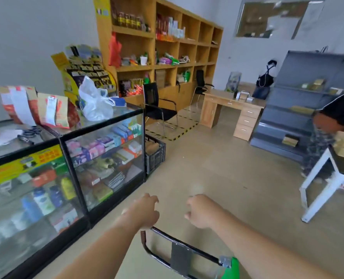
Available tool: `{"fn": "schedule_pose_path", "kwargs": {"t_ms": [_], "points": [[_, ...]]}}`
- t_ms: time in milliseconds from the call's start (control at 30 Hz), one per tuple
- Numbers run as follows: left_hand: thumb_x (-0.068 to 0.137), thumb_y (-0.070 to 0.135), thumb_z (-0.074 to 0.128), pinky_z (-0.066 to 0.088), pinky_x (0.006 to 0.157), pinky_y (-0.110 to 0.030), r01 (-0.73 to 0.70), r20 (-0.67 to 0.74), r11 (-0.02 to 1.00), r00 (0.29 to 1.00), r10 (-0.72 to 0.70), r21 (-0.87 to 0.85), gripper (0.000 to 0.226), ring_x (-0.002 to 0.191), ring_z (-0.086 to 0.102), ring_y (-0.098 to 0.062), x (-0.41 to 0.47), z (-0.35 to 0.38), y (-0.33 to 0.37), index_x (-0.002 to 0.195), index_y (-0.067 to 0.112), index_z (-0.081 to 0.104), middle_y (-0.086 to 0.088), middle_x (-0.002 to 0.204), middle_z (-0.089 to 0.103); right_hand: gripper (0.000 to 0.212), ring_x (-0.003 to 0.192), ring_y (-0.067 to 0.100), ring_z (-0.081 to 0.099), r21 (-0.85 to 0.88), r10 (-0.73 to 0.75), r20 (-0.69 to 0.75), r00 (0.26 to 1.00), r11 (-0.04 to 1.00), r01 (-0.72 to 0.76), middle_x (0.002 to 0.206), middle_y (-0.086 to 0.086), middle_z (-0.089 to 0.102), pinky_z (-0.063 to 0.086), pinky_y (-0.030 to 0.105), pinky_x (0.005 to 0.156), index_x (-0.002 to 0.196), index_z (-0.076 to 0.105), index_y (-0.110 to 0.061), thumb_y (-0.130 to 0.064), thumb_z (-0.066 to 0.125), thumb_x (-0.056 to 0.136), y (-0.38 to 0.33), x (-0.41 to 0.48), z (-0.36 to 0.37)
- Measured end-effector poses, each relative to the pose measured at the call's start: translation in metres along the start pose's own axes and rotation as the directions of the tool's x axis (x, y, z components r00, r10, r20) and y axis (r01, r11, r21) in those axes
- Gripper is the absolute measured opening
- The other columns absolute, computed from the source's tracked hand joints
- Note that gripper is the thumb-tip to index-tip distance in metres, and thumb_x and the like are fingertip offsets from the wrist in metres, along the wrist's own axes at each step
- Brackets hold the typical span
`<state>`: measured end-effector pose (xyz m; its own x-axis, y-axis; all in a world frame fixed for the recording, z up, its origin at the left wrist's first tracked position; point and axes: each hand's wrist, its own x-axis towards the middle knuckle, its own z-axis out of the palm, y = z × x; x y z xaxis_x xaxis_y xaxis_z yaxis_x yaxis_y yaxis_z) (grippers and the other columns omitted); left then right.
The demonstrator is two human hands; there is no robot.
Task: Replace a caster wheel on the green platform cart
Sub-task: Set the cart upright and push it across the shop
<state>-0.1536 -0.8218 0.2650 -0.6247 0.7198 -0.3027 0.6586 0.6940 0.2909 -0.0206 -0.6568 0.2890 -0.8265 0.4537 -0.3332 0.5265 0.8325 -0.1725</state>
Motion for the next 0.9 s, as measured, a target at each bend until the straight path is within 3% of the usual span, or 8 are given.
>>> {"fn": "schedule_pose_path", "kwargs": {"t_ms": [400, 667, 900], "points": [[0.101, 0.032, 0.049, 0.046, 0.11, -0.044, 0.112, -0.151, 0.993, 0.983, -0.105, 0.033, 0.051, 0.134, 0.052, -0.029, 0.009, -0.128, -0.086, 0.15, 0.026, 0.045, -0.003, 0.149, 0.049, 0.047, 0.119, 0.03, 0.06, -0.009, -0.184, -0.076, 0.98, 0.983, 0.184, 0.132, 0.008, 0.062, 0.052, 0.04, 0.098, 0.138, 0.058, -0.015, -0.039, 0.059, 0.097, -0.142, 0.056, -0.095], [0.099, 0.028, 0.053, 0.047, 0.109, -0.042, 0.08, -0.178, 0.993, 0.982, -0.064, 0.087, 0.048, 0.132, 0.055, -0.027, 0.046, -0.169, -0.1, 0.148, 0.025, 0.051, -0.001, 0.146, 0.053, 0.045, 0.093, 0.027, 0.066, -0.06, -0.219, -0.108, 0.97, 0.975, 0.214, 0.116, 0.008, 0.068, 0.059, 0.036, 0.083, 0.127, 0.064, -0.013, -0.04, 0.06, 0.092, -0.164, 0.121, -0.121], [0.096, 0.028, 0.051, 0.049, 0.106, -0.047, 0.026, -0.264, 0.989, 0.964, 0.014, 0.146, 0.05, 0.132, 0.051, -0.025, 0.151, -0.232, -0.126, 0.145, 0.033, 0.048, 0.003, 0.145, 0.046, 0.036, 0.117, 0.022, 0.059, 0.098, -0.217, -0.316, 0.924, 0.961, 0.259, 0.129, -0.001, 0.056, 0.05, 0.034, 0.093, 0.13, 0.058, -0.022, -0.036, 0.061, 0.096, -0.172, 0.233, -0.144]]}}
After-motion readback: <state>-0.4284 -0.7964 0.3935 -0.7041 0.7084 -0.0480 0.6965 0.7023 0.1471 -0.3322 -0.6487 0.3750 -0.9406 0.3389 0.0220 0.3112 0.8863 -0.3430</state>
